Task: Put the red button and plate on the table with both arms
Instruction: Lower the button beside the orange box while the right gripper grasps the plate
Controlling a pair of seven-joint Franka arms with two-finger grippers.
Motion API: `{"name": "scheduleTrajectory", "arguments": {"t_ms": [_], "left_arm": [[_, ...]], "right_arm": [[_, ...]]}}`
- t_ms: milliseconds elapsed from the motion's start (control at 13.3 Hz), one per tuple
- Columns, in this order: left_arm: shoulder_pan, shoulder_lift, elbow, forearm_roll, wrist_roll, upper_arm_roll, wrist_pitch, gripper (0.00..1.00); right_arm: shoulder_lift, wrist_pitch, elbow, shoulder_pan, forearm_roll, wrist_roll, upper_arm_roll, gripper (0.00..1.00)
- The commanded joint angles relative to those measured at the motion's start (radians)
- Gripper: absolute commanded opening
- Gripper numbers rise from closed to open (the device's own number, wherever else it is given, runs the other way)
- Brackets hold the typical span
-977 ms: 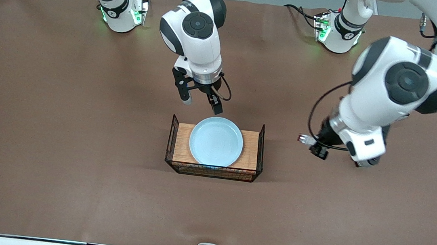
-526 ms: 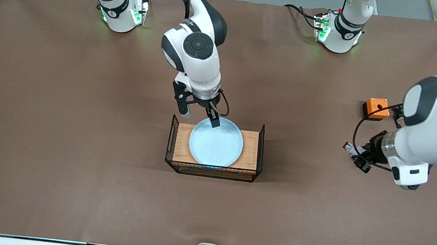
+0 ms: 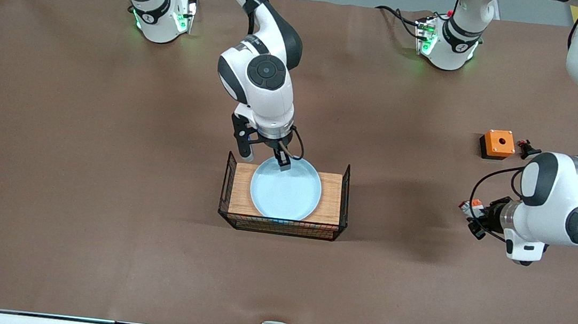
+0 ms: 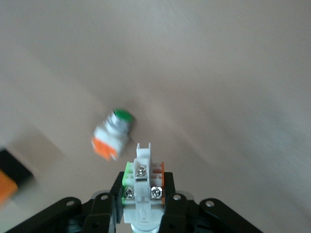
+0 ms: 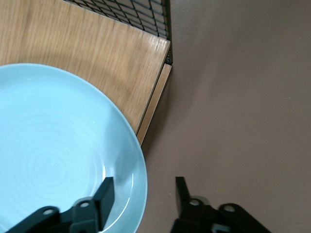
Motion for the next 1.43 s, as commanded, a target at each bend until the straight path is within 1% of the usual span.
{"name": "scheduleTrajectory", "arguments": {"t_ms": [0,150,300,376,451,526,601,826,901,1052,1277,1352], "left_arm": [[0.054,-0.007,-0.016,0.035,0.134,-0.007,0.028,0.0],[0.089,0.017,-0.016,0.035,0.222,-0.007,0.046,0.0],[0.135,0.049,-0.014,0.035,0.349,-0.008,0.069,0.0],[0.152,0.059,-0.014,0.035,0.394,-0.008,0.087,0.0],[0.157,0.071,-0.007,0.021,0.391,-0.008,0.106,0.0],[0.152,0.08,0.007,0.017,0.391,-0.008,0.115,0.0],[0.158,0.101,0.009,0.023,0.409,-0.008,0.147,0.0],[0.158,0.144,0.01,-0.008,0.406,-0.008,0.259,0.0],[0.16,0.164,0.012,-0.028,0.412,-0.008,0.27,0.0],[0.16,0.19,0.048,-0.017,0.428,-0.007,0.275,0.0],[0.16,0.197,0.058,-0.011,0.49,-0.004,0.275,0.01],[0.16,0.203,0.073,-0.011,0.521,-0.004,0.275,0.01]], "right_arm": [[0.015,-0.007,0.031,-0.006,0.005,0.008,0.006,0.43],[0.026,-0.007,0.031,-0.004,-0.004,0.002,0.006,0.37],[0.037,-0.006,0.031,-0.003,-0.009,-0.001,0.006,0.3],[0.037,-0.006,0.031,-0.001,-0.009,-0.003,0.006,0.25],[0.037,-0.006,0.035,-0.001,-0.012,-0.004,0.006,0.2],[0.037,-0.007,0.041,-0.001,-0.018,-0.006,0.006,0.11],[0.038,-0.007,0.047,0.0,-0.02,-0.004,0.006,0.07],[0.037,-0.009,0.063,-0.006,-0.018,-0.006,0.007,0.04],[0.037,-0.017,0.074,-0.006,-0.017,-0.004,0.007,0.03],[0.035,-0.024,0.095,-0.006,-0.004,-0.003,0.009,0.02],[0.013,-0.141,0.143,0.009,0.0,-0.003,0.017,0.0],[-0.026,-0.171,0.141,0.019,0.0,-0.003,0.024,0.0]]}}
